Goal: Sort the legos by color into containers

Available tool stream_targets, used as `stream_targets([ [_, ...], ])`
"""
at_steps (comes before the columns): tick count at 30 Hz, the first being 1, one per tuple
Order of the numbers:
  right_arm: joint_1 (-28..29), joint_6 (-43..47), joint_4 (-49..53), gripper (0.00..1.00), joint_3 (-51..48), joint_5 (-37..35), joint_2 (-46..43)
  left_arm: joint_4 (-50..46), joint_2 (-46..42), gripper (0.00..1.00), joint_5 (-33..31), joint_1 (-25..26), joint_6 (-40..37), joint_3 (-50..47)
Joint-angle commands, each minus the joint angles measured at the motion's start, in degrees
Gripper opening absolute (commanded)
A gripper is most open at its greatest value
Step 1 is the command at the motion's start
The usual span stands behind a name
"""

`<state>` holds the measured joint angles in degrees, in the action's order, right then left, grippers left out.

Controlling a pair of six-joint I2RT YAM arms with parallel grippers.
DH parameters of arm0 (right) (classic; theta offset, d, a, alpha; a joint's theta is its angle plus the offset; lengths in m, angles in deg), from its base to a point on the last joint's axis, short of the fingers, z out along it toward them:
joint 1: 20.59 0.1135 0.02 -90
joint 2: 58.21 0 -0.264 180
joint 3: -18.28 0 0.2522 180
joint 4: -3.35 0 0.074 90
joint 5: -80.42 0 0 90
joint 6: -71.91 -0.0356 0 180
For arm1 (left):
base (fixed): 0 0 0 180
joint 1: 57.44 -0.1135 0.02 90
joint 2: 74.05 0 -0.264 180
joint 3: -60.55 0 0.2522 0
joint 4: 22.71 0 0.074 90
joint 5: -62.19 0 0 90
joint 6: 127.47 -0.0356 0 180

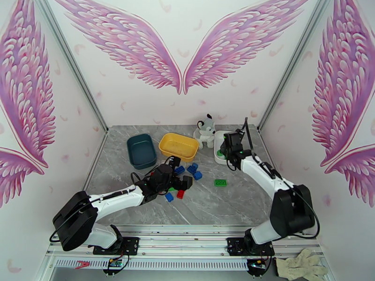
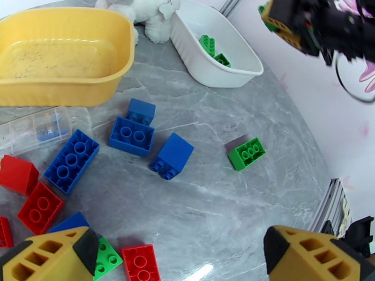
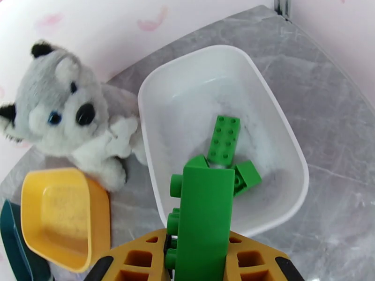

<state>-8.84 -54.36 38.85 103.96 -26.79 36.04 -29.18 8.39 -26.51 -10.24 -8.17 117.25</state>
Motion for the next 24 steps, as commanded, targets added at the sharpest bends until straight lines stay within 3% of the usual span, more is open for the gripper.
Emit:
stream_targets([
  [1, -1.26, 2.31, 6.85, 0.29, 6.84, 2.42, 6.75, -1.97, -0.34, 0.99, -1.33, 0.26, -1.48, 2.2],
  [5, -1.49, 4.29, 11.84, 0.47, 13.31, 2.47, 11.94, -2.33, -0.26, 0.99, -1.89, 0.35, -1.77, 2.5],
  [9, -1.49, 4.82, 12.07, 0.65, 12.0, 4.59, 9.89, -3.67, -0.56, 0.99, -4.18, 0.39, -2.72, 3.01],
  [18, 3.82, 7.12, 12.33, 0.79, -0.13, 13.34, -6.44, -7.72, -4.65, 0.99, -9.42, 0.11, -4.7, 3.23],
  [24, 5.71, 5.87, 11.02, 0.91, -19.07, 16.98, -22.79, -7.6, -7.91, 0.99, -8.98, -2.03, -4.08, 1.57],
])
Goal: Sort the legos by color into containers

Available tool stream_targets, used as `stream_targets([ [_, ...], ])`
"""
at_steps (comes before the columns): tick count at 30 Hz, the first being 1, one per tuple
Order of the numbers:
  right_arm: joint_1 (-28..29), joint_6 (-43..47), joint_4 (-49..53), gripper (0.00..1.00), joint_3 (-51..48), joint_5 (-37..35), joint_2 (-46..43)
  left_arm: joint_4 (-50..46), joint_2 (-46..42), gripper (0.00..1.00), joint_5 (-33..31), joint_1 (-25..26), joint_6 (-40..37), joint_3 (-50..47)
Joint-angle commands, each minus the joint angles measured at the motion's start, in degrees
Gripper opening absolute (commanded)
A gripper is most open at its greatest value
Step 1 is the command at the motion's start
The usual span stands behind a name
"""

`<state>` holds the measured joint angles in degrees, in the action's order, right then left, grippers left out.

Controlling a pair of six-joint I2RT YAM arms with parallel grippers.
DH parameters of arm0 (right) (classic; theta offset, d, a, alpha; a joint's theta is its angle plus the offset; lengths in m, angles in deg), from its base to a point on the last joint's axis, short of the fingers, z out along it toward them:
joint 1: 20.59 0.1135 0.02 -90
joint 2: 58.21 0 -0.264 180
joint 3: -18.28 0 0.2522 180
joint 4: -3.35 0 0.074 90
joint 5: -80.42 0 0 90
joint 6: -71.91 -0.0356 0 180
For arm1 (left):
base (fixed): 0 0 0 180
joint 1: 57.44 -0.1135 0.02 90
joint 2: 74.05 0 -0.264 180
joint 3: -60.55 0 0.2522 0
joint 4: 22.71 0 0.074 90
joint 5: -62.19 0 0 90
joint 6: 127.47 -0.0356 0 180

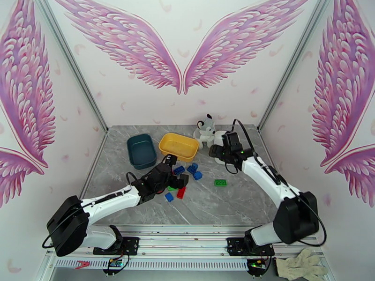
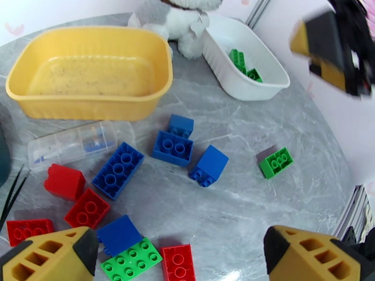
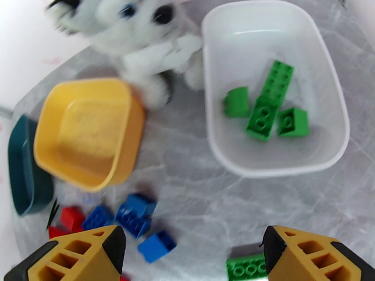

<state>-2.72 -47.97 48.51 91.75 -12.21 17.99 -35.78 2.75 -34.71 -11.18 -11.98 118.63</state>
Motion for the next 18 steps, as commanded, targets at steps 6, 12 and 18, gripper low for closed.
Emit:
stream_targets([
  [6, -0.4, -2.75, 1.97, 0.99, -19.64, 2.73, -16.1, 0.35, -2.49, 0.99, 1.64, -2.32, 1.56, -0.96],
  [12, 0.1, -4.15, -0.4, 0.99, -22.59, 3.06, -11.56, 1.67, -0.64, 0.99, 4.0, -2.49, 3.43, -1.16],
  [18, 3.11, -4.21, -1.61, 1.0, -23.32, 1.12, -7.13, 2.97, -0.09, 0.99, 6.56, -2.49, 4.93, -1.5],
])
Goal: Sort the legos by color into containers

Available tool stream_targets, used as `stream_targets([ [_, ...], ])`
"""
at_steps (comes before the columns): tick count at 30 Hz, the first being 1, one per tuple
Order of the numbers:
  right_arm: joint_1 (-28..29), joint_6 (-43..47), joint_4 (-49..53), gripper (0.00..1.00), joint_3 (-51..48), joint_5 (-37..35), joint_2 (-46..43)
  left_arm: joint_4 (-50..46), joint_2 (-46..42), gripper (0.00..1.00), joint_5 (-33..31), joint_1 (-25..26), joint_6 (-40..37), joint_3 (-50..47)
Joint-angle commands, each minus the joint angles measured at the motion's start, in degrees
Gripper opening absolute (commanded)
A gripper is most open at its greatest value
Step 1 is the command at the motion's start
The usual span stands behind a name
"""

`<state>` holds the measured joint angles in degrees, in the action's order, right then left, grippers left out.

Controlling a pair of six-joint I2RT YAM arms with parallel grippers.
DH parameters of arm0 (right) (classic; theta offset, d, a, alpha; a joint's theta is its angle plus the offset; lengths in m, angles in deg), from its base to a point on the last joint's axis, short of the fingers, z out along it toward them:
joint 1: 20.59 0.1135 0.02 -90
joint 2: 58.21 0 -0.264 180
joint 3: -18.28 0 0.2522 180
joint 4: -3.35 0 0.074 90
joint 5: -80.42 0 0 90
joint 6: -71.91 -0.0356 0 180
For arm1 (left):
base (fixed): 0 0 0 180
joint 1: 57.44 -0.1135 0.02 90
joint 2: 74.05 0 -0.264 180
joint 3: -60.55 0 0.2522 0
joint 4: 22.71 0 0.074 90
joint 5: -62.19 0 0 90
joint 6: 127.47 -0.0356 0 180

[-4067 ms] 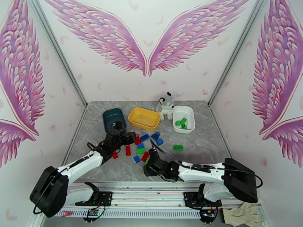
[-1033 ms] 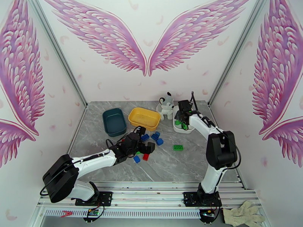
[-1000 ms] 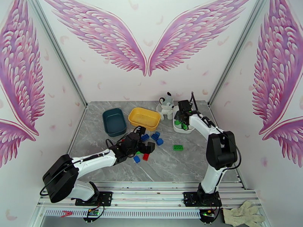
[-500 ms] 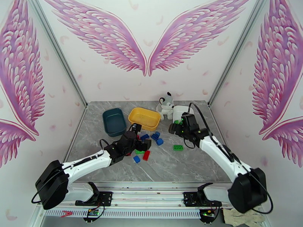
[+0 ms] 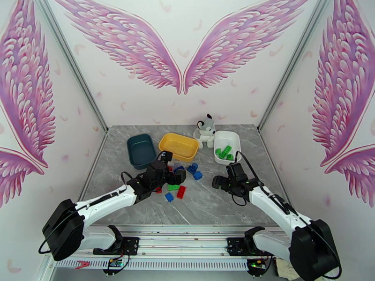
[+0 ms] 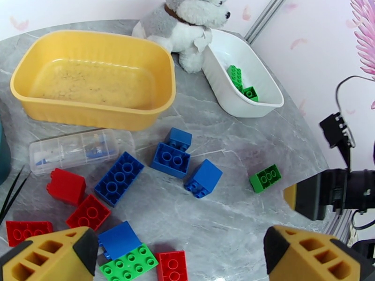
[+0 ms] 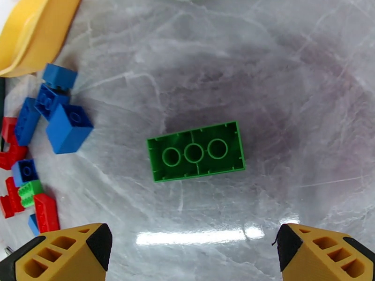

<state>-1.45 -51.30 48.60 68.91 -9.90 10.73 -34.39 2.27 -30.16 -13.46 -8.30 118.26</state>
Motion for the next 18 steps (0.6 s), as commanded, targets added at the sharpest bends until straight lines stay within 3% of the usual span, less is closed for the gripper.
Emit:
stream_targets([
  [1, 2.57, -1.14, -1.54, 1.0, -0.4, -2.56, 0.11, 1.74, 0.5, 0.99, 2.16, -0.21, 1.52, -1.23],
  [18, 3.55, -2.17, 4.58, 0.93, 13.57, -10.64, 20.96, 2.59, 2.72, 0.99, 2.88, -0.21, 2.04, -0.98],
])
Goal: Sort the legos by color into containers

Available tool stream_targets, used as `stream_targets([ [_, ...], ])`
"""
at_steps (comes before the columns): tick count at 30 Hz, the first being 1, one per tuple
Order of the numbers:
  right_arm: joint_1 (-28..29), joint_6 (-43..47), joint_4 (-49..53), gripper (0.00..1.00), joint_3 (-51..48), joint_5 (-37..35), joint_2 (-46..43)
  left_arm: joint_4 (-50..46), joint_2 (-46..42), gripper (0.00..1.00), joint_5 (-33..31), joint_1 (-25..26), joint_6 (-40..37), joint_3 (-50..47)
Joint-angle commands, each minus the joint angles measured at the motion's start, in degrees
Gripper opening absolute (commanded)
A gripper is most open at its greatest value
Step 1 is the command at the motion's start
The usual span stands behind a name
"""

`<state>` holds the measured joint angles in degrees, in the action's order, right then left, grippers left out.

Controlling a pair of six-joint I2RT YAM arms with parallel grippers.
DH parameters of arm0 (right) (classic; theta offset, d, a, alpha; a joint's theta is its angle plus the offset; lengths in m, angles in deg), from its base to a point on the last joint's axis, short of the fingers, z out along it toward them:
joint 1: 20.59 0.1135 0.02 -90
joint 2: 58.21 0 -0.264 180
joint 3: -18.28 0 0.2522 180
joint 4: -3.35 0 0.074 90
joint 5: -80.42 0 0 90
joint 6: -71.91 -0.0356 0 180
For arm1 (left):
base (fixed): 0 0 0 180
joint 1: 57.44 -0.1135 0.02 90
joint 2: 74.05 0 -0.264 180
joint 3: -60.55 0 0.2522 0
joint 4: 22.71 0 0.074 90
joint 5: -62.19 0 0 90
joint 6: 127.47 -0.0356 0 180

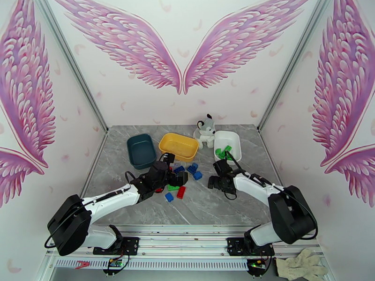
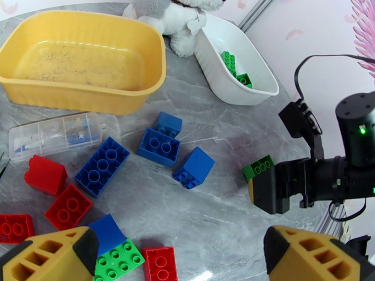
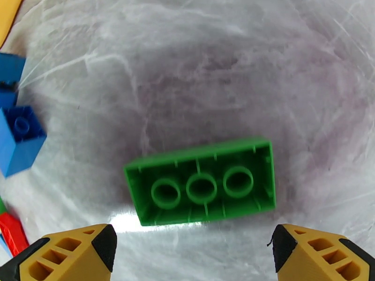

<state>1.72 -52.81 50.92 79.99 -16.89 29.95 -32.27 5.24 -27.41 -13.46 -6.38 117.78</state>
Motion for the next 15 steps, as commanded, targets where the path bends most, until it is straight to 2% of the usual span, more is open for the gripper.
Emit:
stream_targets([
  [1, 0.14, -0.69, 2.62, 0.93, 2.97, -4.29, 2.53, 0.42, -0.35, 0.99, 0.12, -0.22, -0.01, -0.48],
  [8, -2.91, 0.7, 2.54, 0.93, 6.03, -3.02, 8.0, 0.19, -1.37, 0.99, -0.08, -0.2, -0.07, -0.65],
  [15, -3.07, 1.04, 1.91, 0.86, 6.43, -0.69, 10.16, 0.04, -1.55, 0.99, -0.18, -0.16, -0.24, -0.67],
])
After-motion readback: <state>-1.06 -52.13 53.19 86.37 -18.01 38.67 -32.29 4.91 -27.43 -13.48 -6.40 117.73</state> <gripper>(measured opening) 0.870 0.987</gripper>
